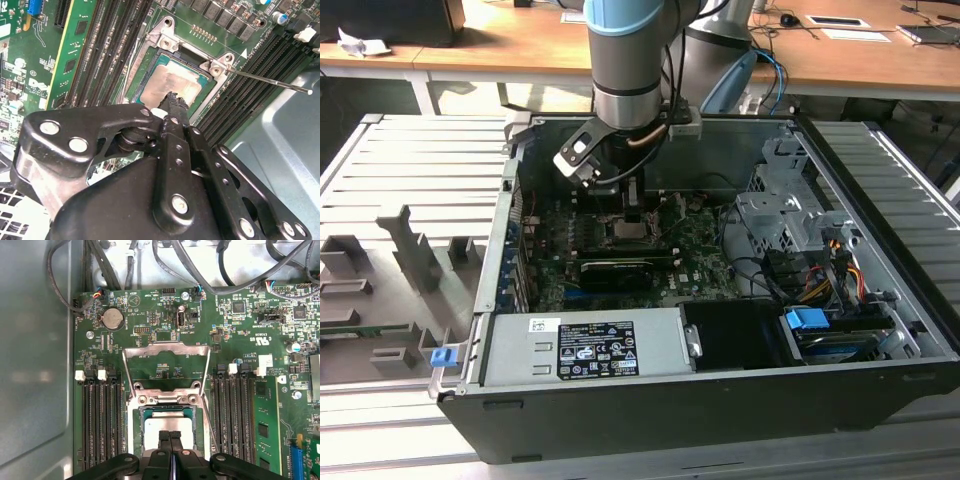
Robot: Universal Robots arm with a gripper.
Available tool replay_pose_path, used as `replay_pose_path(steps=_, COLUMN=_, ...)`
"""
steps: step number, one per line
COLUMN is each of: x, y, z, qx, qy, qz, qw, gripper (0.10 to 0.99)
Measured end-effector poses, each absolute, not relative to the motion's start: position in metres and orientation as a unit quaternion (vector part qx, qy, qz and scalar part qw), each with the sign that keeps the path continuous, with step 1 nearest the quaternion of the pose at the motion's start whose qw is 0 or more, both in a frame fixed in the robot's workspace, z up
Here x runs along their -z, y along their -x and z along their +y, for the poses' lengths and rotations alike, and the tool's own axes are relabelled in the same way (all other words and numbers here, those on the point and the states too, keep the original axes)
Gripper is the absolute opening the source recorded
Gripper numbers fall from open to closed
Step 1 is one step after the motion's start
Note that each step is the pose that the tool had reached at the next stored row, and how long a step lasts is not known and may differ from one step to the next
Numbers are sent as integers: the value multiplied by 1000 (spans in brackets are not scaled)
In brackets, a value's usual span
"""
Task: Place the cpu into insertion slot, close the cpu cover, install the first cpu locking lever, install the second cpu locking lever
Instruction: 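Close the cpu cover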
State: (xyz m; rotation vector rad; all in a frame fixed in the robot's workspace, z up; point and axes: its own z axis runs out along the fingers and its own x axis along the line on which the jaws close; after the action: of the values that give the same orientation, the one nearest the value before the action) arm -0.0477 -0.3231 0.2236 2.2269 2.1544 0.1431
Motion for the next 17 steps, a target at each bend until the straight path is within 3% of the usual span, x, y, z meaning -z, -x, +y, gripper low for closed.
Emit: replay_pose_path(steps=17, x=-227, y=48, z=-322, qx=-46, qy=-718, qz=694, qw=20, gripper=106)
